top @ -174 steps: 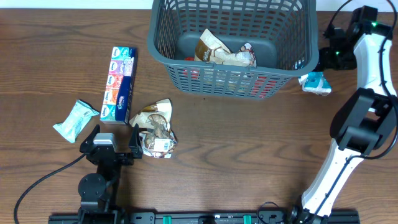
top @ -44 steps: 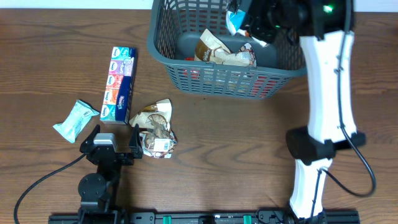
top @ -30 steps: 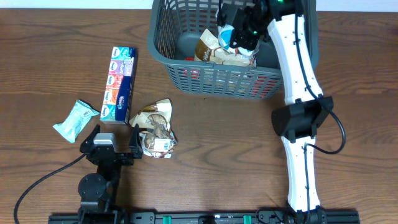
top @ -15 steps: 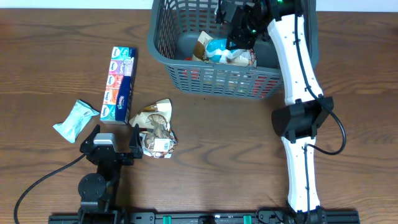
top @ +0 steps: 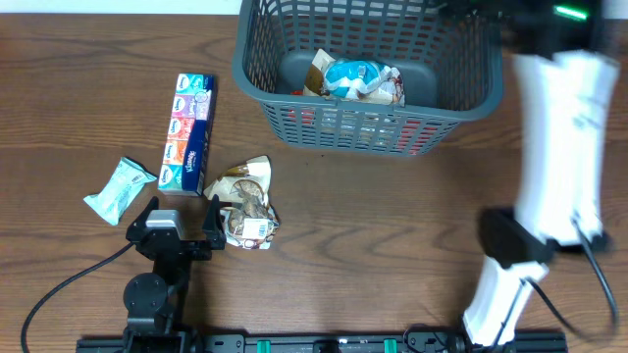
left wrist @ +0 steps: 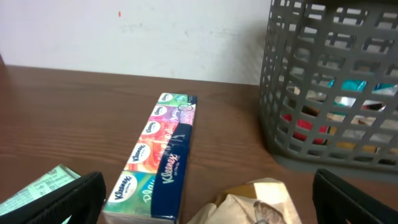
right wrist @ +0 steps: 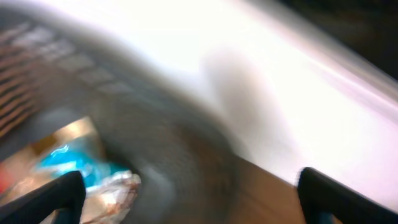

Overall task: Pack container
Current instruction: 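Carry the teal snack bag into the basket and release it, then retract the right gripper and raise the left arm, then move the left gripper over the crumpled silver snack bag, then lower the left gripper and pinch the snack bag's top edge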

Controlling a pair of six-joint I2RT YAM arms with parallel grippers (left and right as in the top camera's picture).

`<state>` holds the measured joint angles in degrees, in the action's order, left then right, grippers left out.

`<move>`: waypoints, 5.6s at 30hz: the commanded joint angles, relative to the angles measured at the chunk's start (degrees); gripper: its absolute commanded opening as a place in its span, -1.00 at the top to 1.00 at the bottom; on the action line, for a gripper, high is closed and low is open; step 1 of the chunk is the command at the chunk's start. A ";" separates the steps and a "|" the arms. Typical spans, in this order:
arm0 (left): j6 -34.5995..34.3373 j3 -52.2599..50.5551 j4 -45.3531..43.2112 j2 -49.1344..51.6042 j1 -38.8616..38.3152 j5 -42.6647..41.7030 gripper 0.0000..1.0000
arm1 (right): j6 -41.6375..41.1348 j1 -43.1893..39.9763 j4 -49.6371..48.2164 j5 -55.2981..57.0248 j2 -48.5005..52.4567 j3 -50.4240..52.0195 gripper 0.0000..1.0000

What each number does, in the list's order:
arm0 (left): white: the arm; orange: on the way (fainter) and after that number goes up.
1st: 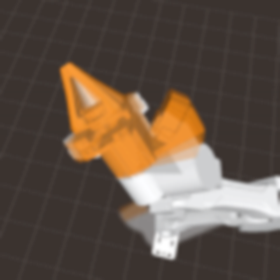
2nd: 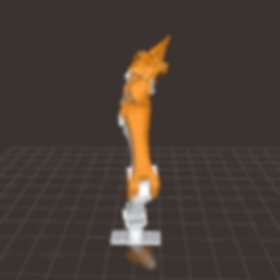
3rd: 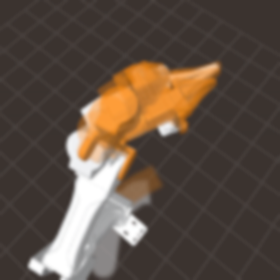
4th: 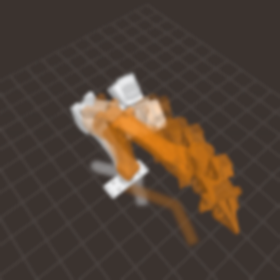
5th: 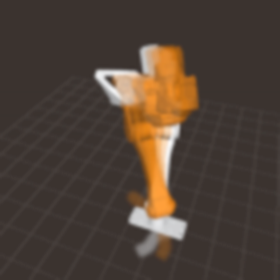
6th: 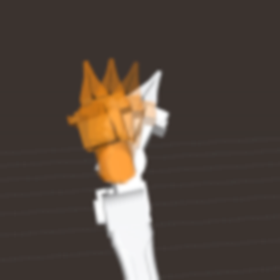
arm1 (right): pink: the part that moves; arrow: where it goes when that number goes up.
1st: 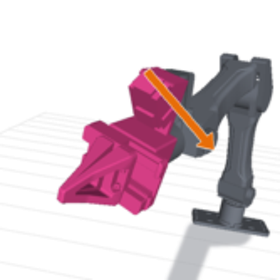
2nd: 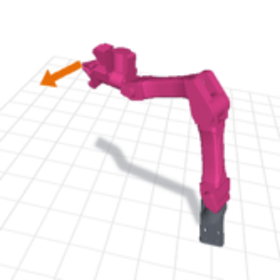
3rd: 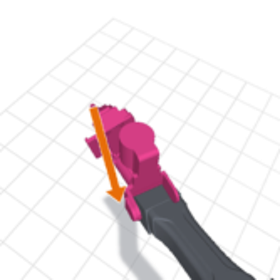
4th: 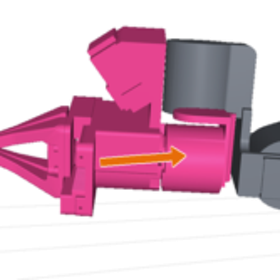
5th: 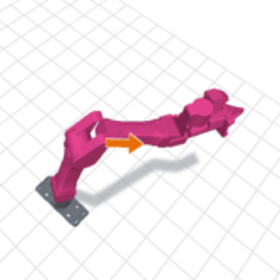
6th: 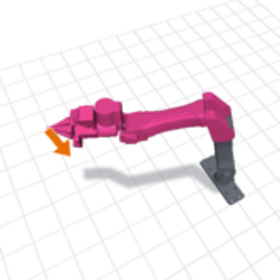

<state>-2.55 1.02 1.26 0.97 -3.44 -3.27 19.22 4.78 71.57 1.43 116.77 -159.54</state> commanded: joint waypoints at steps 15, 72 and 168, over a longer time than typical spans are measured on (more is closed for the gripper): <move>-4.39 18.27 16.39 13.22 -0.13 -2.14 -0.97 | -23.58 -30.58 25.29 -1.88 -6.99 2.95 -0.99; -2.64 73.70 69.29 73.57 -18.34 6.25 -0.97 | -19.58 -22.73 -8.85 -8.52 -6.93 78.55 -0.98; -15.08 41.24 29.46 84.74 -17.46 3.82 -0.97 | -17.79 -22.69 -7.50 -8.33 -6.93 78.55 -0.98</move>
<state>-17.06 42.81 31.44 85.12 -21.15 0.34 0.67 -18.46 64.01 -6.66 109.93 -81.14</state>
